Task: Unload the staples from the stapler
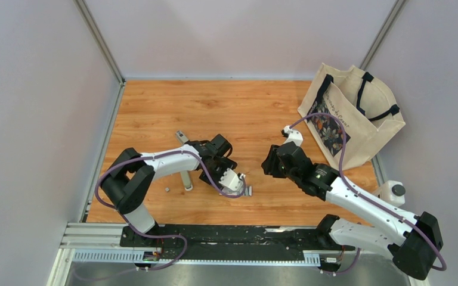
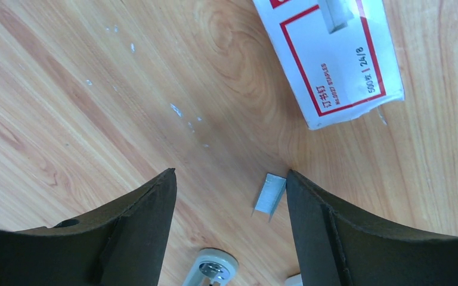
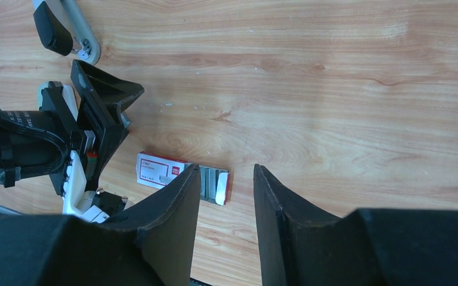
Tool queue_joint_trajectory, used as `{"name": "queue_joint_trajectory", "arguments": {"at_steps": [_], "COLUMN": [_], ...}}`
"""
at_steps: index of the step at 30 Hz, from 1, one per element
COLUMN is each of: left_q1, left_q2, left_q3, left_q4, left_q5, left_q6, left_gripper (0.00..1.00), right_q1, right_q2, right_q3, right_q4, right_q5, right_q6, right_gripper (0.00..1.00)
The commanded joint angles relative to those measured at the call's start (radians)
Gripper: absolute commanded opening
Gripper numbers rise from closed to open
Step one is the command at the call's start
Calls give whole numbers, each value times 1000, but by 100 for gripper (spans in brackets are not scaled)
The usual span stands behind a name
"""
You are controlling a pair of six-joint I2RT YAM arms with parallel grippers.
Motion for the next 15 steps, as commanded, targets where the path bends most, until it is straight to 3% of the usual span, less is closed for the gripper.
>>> {"name": "queue_joint_trajectory", "arguments": {"at_steps": [1,15], "left_q1": [-6,12], "left_q2": [18,-7], "left_q3": [47,100], "left_q4": [15,-156], "left_q5": [41,62], "left_q6": [-38,-98], "left_gripper": [76,75], "right_q1": [-9,-11], "right_q2": [-16,-24], "right_q3": [0,-2], "right_q4": [44,39], "right_q5": [-5,-10], "right_q6": [-11,-7], "right_gripper": [41,41]}}
